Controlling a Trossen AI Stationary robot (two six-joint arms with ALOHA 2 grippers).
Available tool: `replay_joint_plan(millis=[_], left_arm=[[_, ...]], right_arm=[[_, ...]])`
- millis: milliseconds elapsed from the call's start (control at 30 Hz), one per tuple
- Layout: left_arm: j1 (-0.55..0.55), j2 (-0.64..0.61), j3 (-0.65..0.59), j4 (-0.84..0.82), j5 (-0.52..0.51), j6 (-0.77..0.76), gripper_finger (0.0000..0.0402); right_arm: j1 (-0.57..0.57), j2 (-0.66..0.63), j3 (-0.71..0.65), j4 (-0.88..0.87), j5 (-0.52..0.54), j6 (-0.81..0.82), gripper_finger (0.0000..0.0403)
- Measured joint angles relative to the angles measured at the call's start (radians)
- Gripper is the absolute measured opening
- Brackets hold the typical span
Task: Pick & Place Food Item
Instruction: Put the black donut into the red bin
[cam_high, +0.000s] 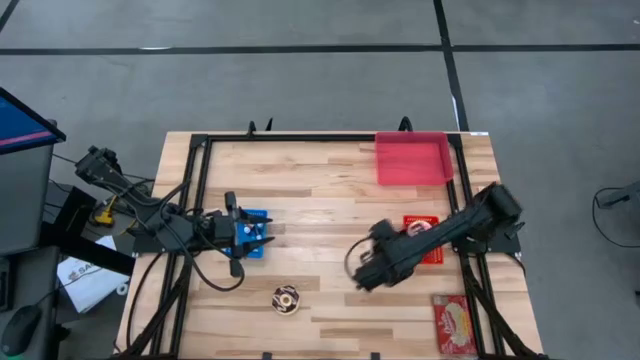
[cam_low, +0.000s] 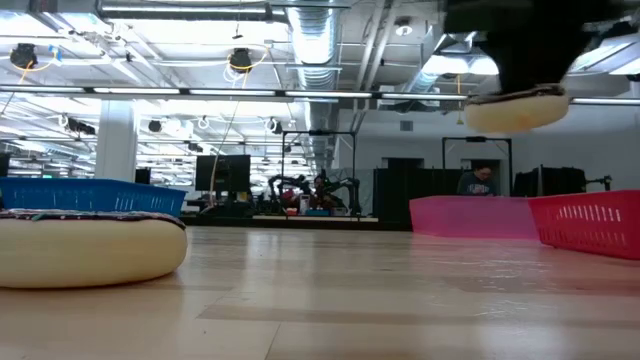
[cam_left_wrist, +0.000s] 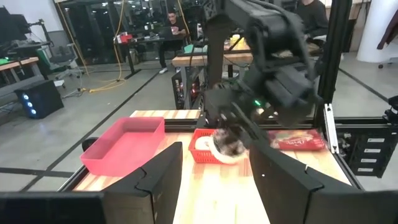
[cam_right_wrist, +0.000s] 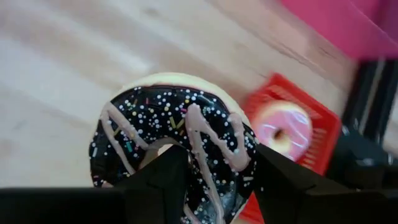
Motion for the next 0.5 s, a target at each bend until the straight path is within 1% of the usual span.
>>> replay_joint_plan(millis=[133,267,367,500], left_arm=[[0.0,-0.009,0.0,0.0,0.001,0.004,0.0182],[0.0,-0.022,0.0,-0.001,0.0,0.004,0.0182],[0.0,-0.034,0.0,-0.002,0.0,0.006,0.0182],[0.0,-0.04,0.0,-0.003,-0.011,0.006,0.0182]], right_arm=[[-0.002,-0.171,-0.194,0.02,-0.002,0.197,0.0153],[-0.002,-0.308,-0.369,0.063,-0.017,0.314,0.0151],[-0.012,-0.374,-0.472,0.094,-0.049,0.395,0.0149],[-0.017,-0.422,-0.595,0.159,-0.095,0.494,0.0155]])
